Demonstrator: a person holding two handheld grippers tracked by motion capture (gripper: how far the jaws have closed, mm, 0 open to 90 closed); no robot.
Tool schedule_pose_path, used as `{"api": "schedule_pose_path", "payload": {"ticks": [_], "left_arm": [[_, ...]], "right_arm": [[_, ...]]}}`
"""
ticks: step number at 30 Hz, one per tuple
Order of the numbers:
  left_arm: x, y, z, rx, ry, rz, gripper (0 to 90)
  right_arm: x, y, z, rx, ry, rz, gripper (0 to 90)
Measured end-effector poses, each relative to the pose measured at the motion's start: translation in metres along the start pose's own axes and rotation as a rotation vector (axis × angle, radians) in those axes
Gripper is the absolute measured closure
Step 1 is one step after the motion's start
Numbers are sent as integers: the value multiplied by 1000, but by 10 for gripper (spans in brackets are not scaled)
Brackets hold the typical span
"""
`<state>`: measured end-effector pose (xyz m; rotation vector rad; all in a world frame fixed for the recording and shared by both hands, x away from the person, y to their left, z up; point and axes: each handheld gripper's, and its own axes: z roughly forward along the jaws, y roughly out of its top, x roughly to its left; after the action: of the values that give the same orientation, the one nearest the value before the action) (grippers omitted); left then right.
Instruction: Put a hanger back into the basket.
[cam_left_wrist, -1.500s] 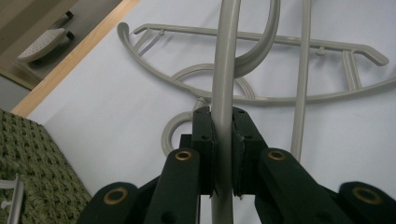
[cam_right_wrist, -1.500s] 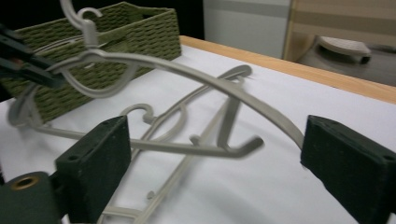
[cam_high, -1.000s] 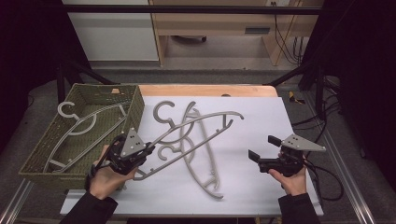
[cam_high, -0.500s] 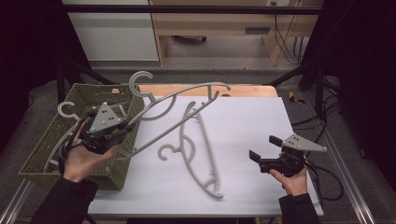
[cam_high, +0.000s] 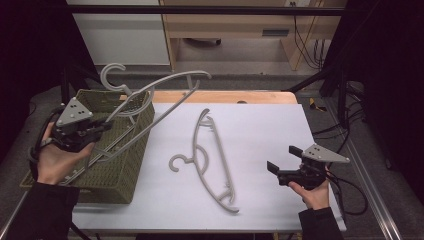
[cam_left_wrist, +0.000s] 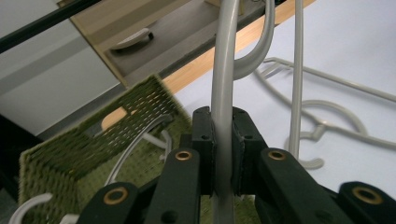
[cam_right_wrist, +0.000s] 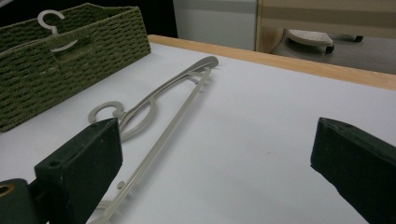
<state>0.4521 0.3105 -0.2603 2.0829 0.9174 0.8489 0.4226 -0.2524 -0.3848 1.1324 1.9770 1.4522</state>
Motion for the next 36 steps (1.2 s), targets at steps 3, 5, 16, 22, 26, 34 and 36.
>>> {"api": "schedule_pose_path", "payload": {"ticks": [3, 5, 16, 22, 26, 34, 36], "left_arm": [[13, -7, -1, 21, 19, -4, 819], [22, -12, -1, 24, 28, 1, 819], [59, -47, -1, 91, 70, -51, 819], [72, -60, 1, 129, 85, -62, 818], [80, -66, 2, 144, 97, -58, 818], [92, -83, 4, 180, 108, -73, 819], [94, -87, 5, 191, 118, -76, 819]], "right_arm": [[0, 0, 0, 2, -1, 1, 23], [1, 0, 1, 3, 3, 2, 23], [0, -1, 2, 17, 6, -12, 24], [1, -1, 4, 20, 8, -8, 23], [0, -1, 3, 25, 11, -11, 22], [-1, 0, 1, 12, 9, -7, 14], [-1, 0, 1, 10, 9, -7, 13]]}}
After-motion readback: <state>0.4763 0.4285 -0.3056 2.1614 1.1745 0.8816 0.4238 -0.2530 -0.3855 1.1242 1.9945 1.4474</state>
